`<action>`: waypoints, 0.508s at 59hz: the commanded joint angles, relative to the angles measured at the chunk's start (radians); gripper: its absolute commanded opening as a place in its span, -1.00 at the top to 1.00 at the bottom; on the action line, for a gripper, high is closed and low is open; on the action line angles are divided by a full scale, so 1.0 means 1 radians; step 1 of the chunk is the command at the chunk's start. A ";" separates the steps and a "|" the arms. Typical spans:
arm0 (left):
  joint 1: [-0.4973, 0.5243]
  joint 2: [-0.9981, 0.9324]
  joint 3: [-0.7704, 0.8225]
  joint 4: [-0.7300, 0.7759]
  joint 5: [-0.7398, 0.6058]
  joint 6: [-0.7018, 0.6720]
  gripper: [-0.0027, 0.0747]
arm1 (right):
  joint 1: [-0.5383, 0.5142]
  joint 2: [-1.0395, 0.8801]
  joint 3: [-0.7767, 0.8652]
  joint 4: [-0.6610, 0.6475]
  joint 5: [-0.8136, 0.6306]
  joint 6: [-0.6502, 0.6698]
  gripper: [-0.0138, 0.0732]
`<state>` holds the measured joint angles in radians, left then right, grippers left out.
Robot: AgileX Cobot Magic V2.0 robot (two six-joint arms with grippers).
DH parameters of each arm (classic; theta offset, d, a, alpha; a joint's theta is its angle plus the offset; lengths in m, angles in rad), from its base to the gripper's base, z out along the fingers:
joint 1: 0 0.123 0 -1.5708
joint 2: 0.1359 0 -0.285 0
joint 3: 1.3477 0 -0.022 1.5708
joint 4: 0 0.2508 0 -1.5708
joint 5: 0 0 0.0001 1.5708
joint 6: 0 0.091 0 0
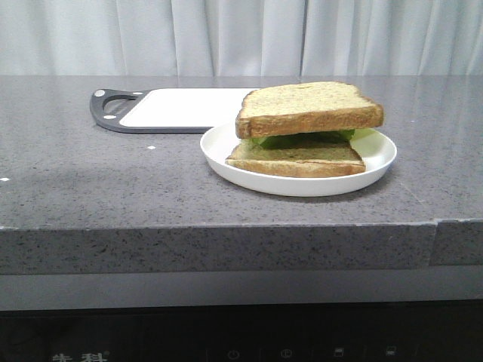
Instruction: Left arm grabs bread, right arm adds lettuce
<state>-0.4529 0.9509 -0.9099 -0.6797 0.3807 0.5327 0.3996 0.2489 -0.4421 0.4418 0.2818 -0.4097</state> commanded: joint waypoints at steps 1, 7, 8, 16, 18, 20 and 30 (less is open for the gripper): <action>-0.008 -0.139 0.080 0.019 -0.143 -0.003 0.99 | 0.000 -0.003 -0.009 -0.002 -0.112 -0.008 0.82; -0.008 -0.277 0.207 0.047 -0.188 -0.003 0.99 | 0.000 -0.007 0.010 -0.001 -0.117 -0.008 0.82; -0.008 -0.306 0.220 0.051 -0.190 -0.003 0.99 | 0.000 -0.007 0.013 -0.001 -0.116 -0.008 0.82; -0.008 -0.454 0.324 0.056 -0.193 -0.003 0.99 | 0.000 -0.007 0.021 -0.001 -0.103 -0.008 0.82; -0.008 -0.478 0.338 0.056 -0.193 -0.003 0.99 | 0.000 -0.007 0.021 -0.001 -0.101 -0.008 0.82; -0.008 -0.496 0.348 0.056 -0.193 -0.003 0.99 | 0.000 -0.007 0.021 -0.001 -0.099 -0.008 0.82; -0.008 -0.528 0.352 0.054 -0.193 -0.003 0.98 | 0.000 -0.007 0.021 -0.001 -0.100 -0.008 0.82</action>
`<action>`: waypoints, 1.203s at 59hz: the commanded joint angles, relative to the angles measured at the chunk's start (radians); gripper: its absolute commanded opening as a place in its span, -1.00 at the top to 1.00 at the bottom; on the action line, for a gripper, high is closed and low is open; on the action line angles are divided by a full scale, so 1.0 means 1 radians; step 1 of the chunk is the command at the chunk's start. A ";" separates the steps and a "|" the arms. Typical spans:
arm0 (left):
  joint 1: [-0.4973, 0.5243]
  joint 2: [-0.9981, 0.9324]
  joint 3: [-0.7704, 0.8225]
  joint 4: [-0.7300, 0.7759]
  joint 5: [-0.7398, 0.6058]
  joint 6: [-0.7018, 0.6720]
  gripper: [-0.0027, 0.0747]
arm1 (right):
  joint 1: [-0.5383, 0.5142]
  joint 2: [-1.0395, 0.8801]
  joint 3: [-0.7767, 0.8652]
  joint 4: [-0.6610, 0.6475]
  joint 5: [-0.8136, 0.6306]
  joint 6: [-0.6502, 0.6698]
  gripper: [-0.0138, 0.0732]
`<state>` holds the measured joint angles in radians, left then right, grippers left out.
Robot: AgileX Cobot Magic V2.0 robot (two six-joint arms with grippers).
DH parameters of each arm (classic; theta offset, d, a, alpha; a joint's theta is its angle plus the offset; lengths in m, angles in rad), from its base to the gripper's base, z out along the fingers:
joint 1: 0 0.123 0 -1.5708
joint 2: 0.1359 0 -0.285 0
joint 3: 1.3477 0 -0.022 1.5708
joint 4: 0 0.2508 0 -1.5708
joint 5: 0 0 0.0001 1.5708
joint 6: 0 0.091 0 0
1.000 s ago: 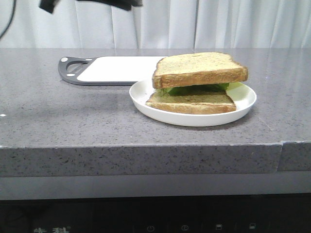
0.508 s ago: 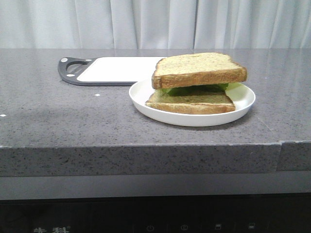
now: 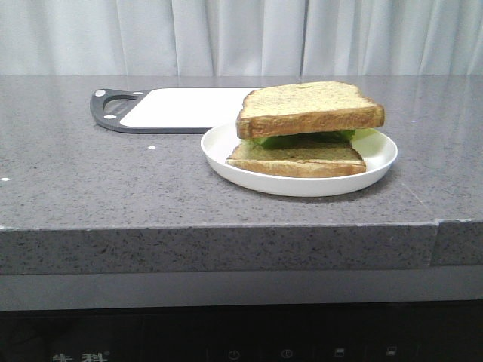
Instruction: Left arm grabs bread, right arm adds lettuce
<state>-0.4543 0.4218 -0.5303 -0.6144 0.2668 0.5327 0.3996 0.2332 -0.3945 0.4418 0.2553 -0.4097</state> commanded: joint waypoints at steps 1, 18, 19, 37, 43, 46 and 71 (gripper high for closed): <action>-0.007 0.001 -0.028 -0.011 -0.079 -0.003 0.99 | 0.000 0.009 -0.026 -0.001 -0.074 -0.008 0.82; -0.007 0.001 -0.028 -0.011 -0.079 -0.003 0.99 | 0.000 0.009 -0.026 -0.001 -0.074 -0.008 0.82; -0.007 0.001 -0.028 -0.011 -0.079 -0.003 0.99 | 0.000 0.009 -0.026 -0.001 -0.074 -0.008 0.82; -0.007 0.004 -0.024 0.002 -0.092 -0.003 0.99 | 0.000 0.009 -0.026 -0.001 -0.074 -0.008 0.82; -0.007 0.003 -0.014 0.216 -0.101 -0.159 0.99 | 0.000 0.009 -0.026 -0.001 -0.074 -0.008 0.82; -0.007 -0.003 -0.008 0.406 -0.105 -0.352 0.98 | 0.000 0.009 -0.026 -0.001 -0.074 -0.008 0.82; 0.222 -0.253 0.270 0.574 -0.119 -0.485 0.99 | 0.000 0.010 -0.026 -0.001 -0.074 -0.008 0.82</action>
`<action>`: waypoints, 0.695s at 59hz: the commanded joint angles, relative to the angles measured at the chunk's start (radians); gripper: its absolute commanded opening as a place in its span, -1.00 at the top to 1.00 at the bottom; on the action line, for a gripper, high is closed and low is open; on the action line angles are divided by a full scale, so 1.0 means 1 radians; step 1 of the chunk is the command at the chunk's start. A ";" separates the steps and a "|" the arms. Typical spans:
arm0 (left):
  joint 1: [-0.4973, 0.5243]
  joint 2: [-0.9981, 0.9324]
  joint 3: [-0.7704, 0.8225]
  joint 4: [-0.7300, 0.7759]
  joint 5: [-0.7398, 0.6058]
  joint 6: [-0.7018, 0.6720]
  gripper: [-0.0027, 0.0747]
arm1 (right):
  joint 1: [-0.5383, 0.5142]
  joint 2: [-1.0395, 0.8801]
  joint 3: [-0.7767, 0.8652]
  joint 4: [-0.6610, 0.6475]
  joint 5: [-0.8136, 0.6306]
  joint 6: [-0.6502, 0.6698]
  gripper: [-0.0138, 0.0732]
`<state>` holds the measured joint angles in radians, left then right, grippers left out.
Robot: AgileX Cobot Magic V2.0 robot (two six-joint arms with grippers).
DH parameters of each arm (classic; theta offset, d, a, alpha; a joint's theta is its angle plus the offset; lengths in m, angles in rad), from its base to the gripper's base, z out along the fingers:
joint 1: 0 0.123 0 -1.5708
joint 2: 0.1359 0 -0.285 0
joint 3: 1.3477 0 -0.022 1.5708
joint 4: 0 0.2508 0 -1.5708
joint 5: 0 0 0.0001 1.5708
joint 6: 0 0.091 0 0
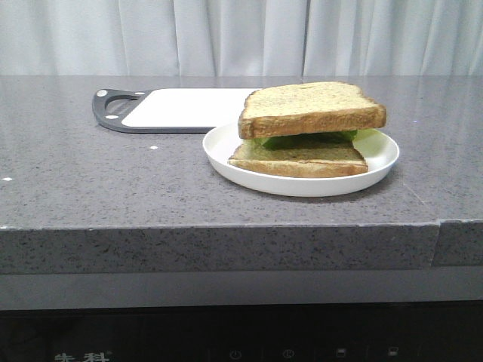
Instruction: Left arm grabs bread, right arm adds lettuce
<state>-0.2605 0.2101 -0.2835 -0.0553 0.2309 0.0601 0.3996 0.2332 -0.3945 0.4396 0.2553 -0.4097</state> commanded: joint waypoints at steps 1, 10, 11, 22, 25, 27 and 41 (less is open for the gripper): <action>0.036 -0.059 0.041 0.019 -0.083 -0.012 0.98 | 0.000 0.010 -0.026 0.001 -0.074 -0.008 0.82; 0.096 -0.182 0.162 0.033 -0.085 -0.012 0.99 | 0.000 0.010 -0.026 0.001 -0.074 -0.008 0.82; 0.102 -0.191 0.170 0.033 -0.085 -0.012 0.99 | 0.000 0.010 -0.026 0.001 -0.074 -0.008 0.82; 0.173 -0.233 0.238 0.017 -0.111 -0.014 0.98 | 0.000 0.010 -0.026 0.001 -0.073 -0.008 0.82; 0.173 -0.233 0.255 0.017 -0.121 -0.014 0.99 | 0.000 0.010 -0.026 0.001 -0.073 -0.008 0.82; 0.173 -0.233 0.261 0.015 -0.123 -0.016 0.98 | 0.000 0.010 -0.026 0.001 -0.074 -0.008 0.82; 0.173 -0.233 0.294 -0.001 -0.165 -0.019 0.99 | 0.000 0.010 -0.026 0.001 -0.074 -0.008 0.82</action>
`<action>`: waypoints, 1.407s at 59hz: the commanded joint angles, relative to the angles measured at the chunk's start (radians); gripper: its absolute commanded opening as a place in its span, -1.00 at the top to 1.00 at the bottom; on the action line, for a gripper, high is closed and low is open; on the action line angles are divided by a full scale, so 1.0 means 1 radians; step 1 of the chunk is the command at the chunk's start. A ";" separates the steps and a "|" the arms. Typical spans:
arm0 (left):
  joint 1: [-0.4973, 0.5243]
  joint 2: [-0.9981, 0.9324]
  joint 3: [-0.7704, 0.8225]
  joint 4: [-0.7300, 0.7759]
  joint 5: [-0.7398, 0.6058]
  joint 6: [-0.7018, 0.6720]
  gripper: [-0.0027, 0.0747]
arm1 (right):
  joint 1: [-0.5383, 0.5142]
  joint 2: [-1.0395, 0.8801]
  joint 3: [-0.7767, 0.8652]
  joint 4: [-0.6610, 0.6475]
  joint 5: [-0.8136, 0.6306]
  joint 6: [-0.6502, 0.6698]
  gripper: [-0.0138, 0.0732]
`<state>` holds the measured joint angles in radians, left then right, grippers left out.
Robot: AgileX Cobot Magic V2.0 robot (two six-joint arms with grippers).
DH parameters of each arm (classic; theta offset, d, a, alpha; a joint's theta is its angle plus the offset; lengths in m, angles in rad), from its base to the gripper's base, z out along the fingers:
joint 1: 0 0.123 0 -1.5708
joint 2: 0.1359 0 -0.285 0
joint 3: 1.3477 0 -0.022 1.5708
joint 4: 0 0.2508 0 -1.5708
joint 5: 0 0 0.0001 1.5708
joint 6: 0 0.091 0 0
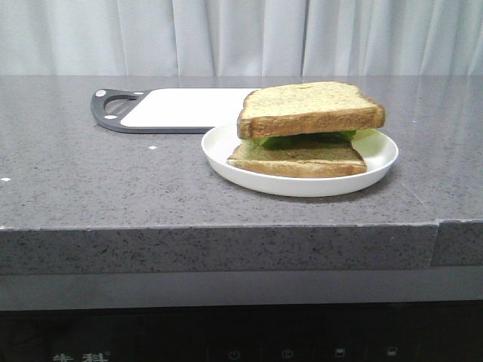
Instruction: Left arm grabs bread, right arm adds lettuce
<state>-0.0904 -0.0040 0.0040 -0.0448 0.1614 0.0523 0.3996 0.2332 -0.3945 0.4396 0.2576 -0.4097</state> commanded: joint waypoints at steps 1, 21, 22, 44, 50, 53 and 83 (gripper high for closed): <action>0.003 -0.019 0.006 -0.011 -0.097 -0.011 0.98 | 0.000 0.010 -0.026 0.001 -0.076 -0.008 0.82; 0.003 -0.019 0.006 -0.011 -0.097 -0.011 0.98 | 0.000 0.010 -0.026 0.001 -0.076 -0.008 0.82; 0.003 -0.019 0.006 -0.011 -0.097 -0.011 0.99 | 0.000 0.010 -0.026 0.001 -0.076 -0.008 0.82; 0.003 -0.019 0.006 -0.011 -0.097 -0.011 0.98 | 0.000 0.010 -0.026 0.001 -0.076 -0.008 0.82; 0.003 -0.019 0.006 -0.011 -0.097 -0.011 0.99 | 0.000 0.010 -0.026 0.005 -0.076 -0.007 0.82; 0.003 -0.019 0.006 -0.011 -0.097 -0.011 0.98 | 0.000 0.010 -0.015 0.011 -0.079 -0.005 0.82; 0.003 -0.019 0.006 -0.011 -0.097 -0.011 0.99 | -0.354 -0.209 0.356 -0.217 -0.168 0.311 0.82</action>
<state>-0.0904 -0.0040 0.0040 -0.0464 0.1481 0.0526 0.0795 0.0597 -0.0541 0.2388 0.1808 -0.1131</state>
